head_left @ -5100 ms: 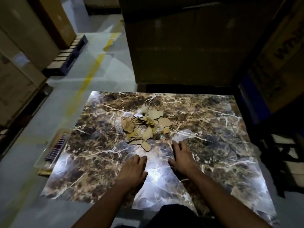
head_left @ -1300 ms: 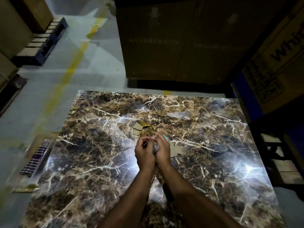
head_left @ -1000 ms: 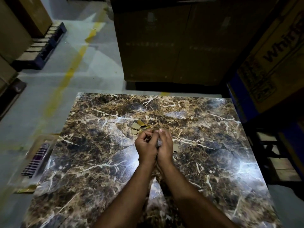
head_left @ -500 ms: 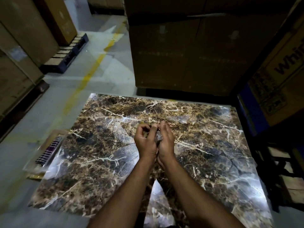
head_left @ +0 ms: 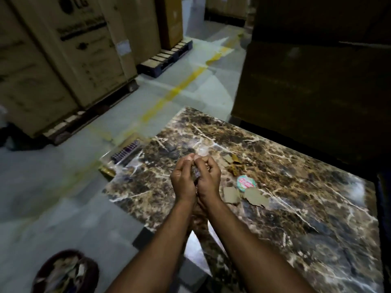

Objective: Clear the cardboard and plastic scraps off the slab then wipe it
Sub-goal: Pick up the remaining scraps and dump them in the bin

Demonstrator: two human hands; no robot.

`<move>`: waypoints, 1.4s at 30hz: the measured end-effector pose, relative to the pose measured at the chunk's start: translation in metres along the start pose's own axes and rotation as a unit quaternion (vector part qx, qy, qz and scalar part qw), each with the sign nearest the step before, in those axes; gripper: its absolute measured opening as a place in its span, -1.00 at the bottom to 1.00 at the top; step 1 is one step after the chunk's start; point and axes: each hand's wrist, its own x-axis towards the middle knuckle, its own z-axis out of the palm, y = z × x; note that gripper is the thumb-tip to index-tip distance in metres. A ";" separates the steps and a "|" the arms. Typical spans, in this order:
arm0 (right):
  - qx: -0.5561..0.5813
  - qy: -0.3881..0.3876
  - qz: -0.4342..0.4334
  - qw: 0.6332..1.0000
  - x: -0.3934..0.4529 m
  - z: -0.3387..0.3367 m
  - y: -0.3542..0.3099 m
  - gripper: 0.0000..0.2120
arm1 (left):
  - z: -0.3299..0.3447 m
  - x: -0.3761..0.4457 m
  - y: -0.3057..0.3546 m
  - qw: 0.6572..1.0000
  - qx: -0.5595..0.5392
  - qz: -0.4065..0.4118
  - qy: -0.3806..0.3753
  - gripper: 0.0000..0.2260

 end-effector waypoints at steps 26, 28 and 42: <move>-0.088 -0.430 0.161 0.884 -0.353 0.426 0.187 -0.79 | -0.571 0.018 0.089 0.877 -0.023 0.062 0.477 -0.82; -0.104 -0.445 0.171 0.873 -0.363 0.434 0.210 -0.80 | -0.590 0.018 0.079 0.864 -0.018 0.055 0.501 -0.79; -0.208 -0.564 0.153 0.784 -0.340 0.483 0.457 -0.86 | -0.703 0.104 -0.101 0.774 0.044 0.031 0.631 -0.82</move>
